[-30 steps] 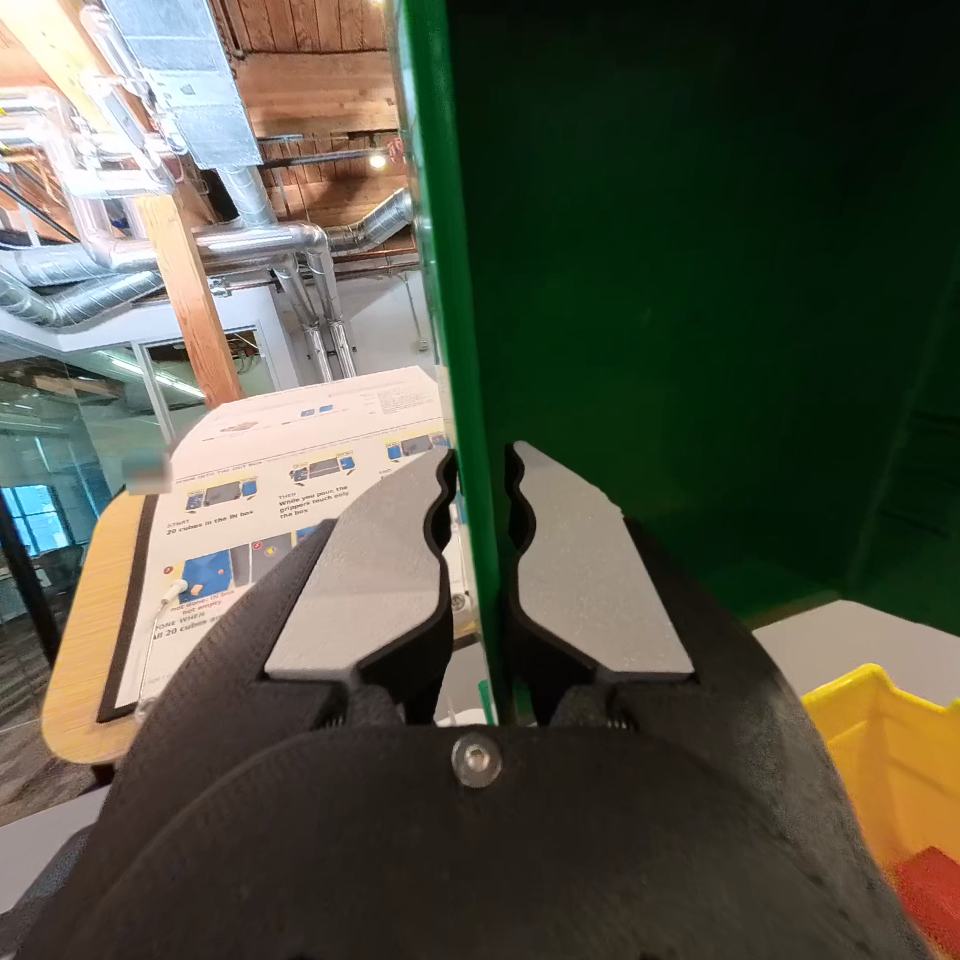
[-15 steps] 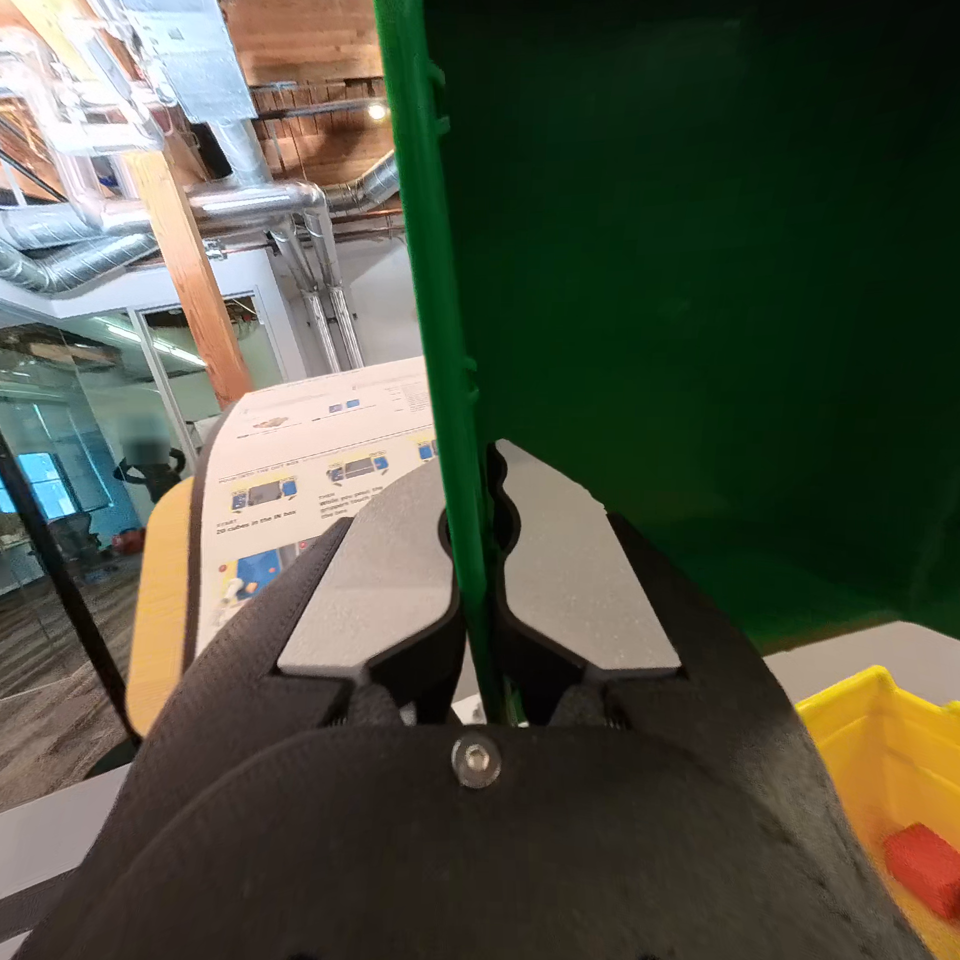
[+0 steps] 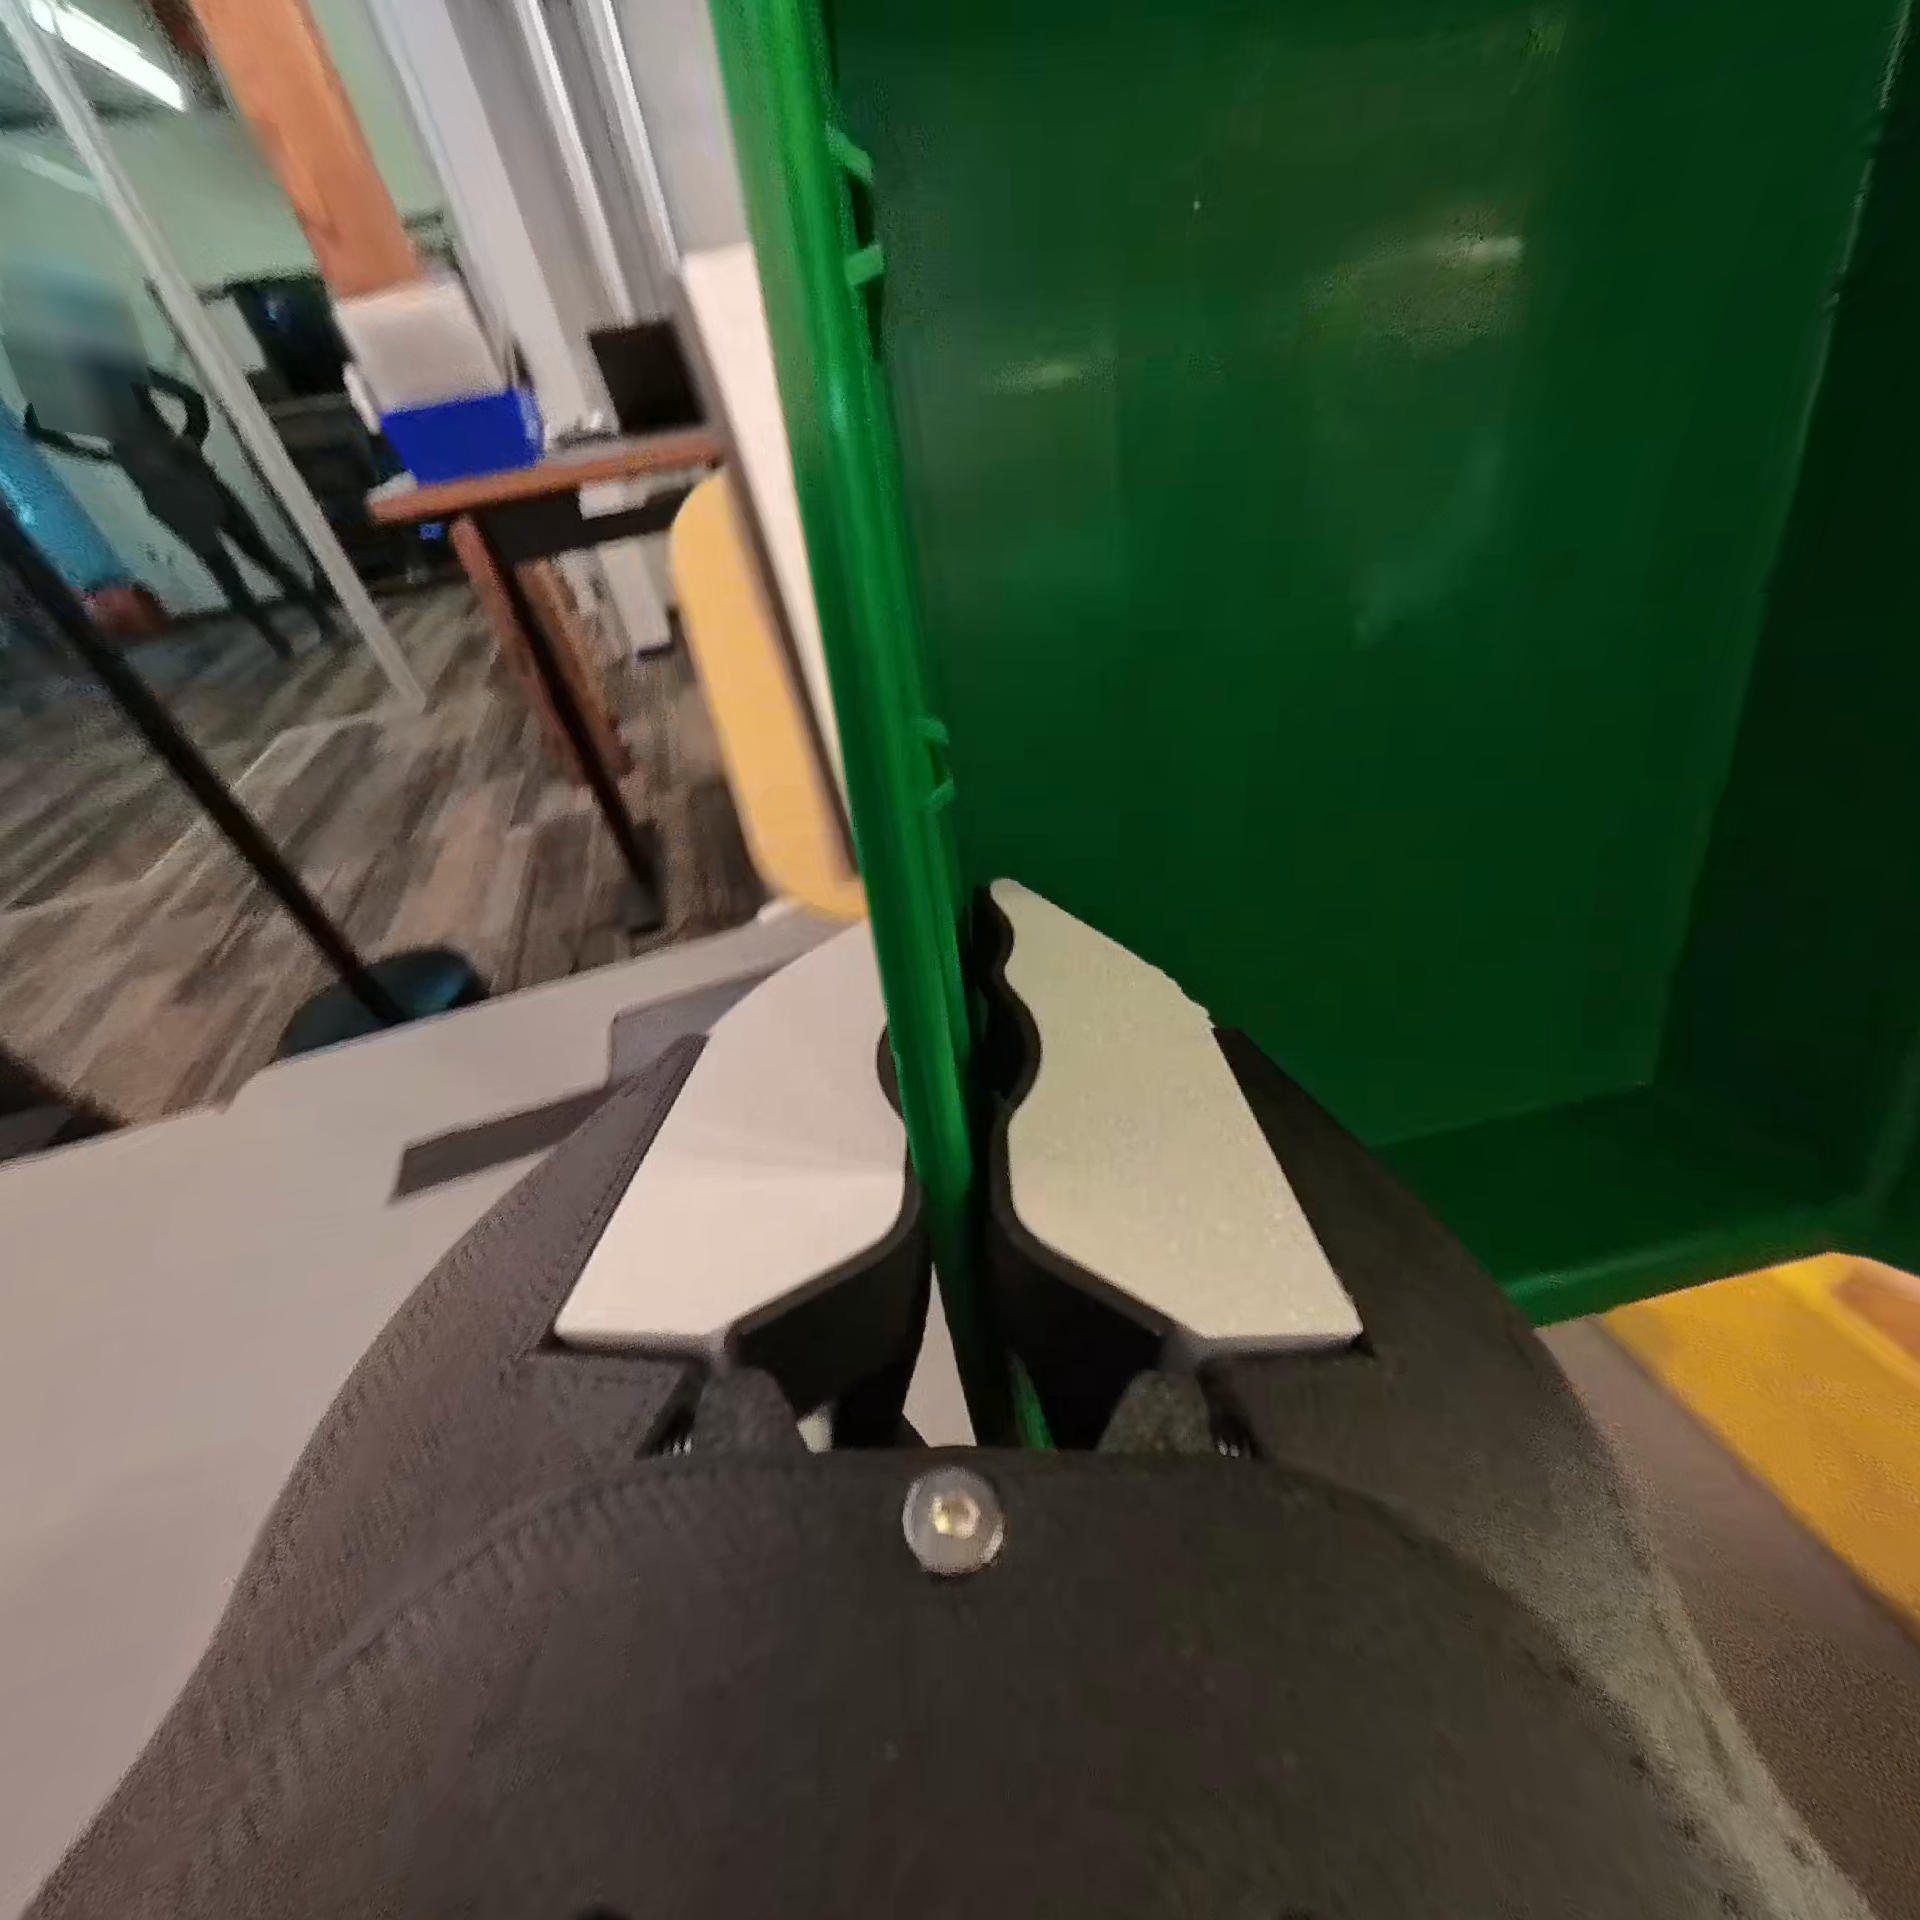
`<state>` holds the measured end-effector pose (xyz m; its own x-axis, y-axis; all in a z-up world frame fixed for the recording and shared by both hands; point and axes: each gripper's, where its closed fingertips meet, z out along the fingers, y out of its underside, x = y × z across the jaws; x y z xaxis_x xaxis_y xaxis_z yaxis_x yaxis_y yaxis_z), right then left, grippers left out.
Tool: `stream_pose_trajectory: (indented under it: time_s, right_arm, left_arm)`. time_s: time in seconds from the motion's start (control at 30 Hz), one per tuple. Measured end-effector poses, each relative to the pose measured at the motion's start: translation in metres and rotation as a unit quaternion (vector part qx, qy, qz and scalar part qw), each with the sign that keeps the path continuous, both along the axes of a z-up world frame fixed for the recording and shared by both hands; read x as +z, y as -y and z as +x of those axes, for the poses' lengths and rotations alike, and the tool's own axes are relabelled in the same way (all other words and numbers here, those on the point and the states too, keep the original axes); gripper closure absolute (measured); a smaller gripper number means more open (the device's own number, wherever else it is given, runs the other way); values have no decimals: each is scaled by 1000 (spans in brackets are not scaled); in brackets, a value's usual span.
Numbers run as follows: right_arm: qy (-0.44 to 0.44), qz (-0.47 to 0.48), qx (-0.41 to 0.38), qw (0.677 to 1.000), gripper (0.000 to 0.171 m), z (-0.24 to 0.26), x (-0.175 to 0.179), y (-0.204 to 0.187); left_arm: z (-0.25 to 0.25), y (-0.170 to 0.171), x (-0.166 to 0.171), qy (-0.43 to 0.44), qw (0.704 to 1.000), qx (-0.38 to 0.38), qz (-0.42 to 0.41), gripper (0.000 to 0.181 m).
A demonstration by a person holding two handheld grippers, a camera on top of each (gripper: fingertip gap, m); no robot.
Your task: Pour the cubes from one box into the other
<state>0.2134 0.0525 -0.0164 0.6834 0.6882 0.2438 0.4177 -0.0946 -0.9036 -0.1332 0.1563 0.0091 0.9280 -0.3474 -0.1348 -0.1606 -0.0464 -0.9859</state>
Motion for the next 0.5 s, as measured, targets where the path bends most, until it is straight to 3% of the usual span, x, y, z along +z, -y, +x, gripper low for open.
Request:
stream_pose_trajectory:
  time_s: [0.17,0.3,0.37,0.5]
  right_arm:
    - [-9,-117,-63,991,106,37,-57,19]
    - [-26,-208,-104,972,104,52,-102,36]
    - [-26,-243,-117,963,94,55,-123,44]
    - [-1,-312,-124,942,90,51,-161,59]
  left_arm:
    - [-86,26,-57,-23,990,38,-135,177]
    - [-141,47,-105,-71,969,130,-199,176]
    - [-155,55,-130,-73,956,142,-247,173]
    - [-163,65,-174,-50,937,121,-324,171]
